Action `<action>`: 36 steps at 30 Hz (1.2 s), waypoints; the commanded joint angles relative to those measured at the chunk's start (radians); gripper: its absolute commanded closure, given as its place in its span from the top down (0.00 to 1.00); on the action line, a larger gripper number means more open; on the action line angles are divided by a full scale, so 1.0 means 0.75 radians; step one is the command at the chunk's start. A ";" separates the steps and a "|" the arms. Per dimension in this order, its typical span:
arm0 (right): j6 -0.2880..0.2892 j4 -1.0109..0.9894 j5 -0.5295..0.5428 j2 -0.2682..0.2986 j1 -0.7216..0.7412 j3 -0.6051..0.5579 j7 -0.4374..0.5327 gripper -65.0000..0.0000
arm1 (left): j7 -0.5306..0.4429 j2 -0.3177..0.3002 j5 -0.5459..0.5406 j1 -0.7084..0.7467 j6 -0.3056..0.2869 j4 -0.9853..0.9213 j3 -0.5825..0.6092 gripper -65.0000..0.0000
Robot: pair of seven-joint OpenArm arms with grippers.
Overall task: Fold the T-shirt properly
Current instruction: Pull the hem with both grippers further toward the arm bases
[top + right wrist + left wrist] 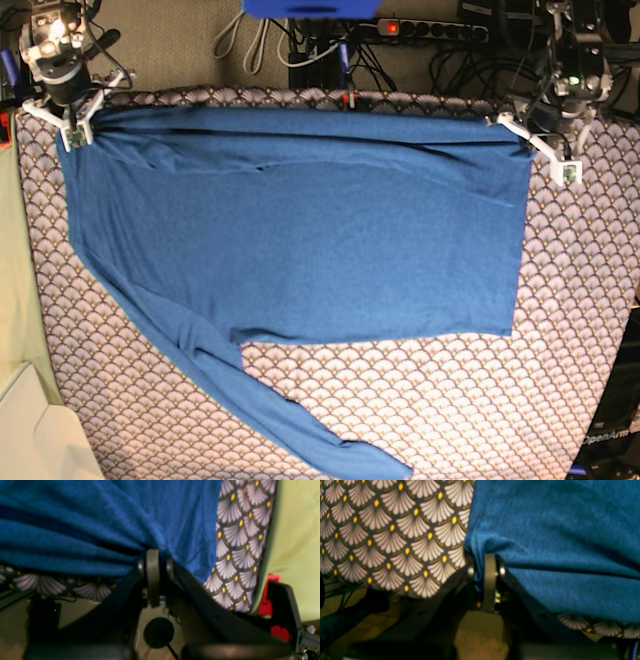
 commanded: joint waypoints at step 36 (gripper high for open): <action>0.208 0.018 0.073 -0.083 -0.004 0.234 0.035 0.00 | -0.158 0.053 0.005 0.046 0.007 0.006 -0.166 0.01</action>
